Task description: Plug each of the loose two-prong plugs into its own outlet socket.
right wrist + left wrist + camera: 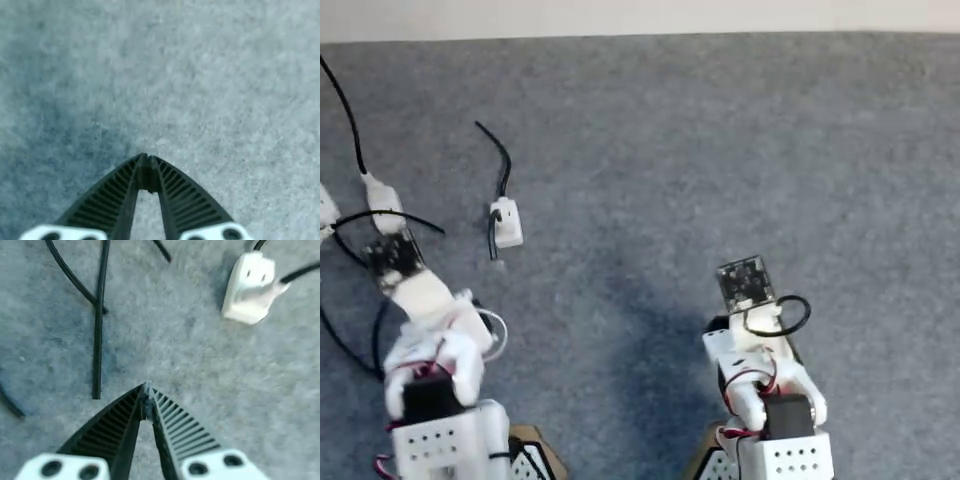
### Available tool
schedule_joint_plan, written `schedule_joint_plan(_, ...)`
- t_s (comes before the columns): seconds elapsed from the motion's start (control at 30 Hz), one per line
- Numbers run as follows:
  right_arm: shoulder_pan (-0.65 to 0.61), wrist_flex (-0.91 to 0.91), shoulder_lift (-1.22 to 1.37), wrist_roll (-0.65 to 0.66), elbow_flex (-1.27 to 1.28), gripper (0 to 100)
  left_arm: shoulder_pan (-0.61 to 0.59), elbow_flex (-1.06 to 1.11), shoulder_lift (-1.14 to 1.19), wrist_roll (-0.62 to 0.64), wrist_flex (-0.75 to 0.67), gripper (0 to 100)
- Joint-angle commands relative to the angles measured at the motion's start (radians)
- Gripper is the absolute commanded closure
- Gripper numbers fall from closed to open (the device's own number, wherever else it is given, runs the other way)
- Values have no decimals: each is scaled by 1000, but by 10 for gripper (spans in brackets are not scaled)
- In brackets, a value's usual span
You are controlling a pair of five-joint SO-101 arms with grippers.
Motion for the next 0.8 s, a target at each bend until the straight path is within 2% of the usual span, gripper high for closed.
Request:
schedule_joint_plan(0.0,94,-8,5,-3,156,994,-4,148,-147,-15,-18,995)
schedule_joint_plan(0.2,315,-2,7,-3,156,994,-1,145,-99,-14,-17,995)
schedule_joint_plan(0.43,518,-1,7,-3,156,994,-4,147,-91,-17,-17,995)
schedule_joint_plan(0.57,567,-1,7,-3,156,994,-4,147,-90,-17,-17,995)
schedule_joint_plan(0.77,562,-1,7,-3,156,994,-4,147,-90,-17,-17,995)
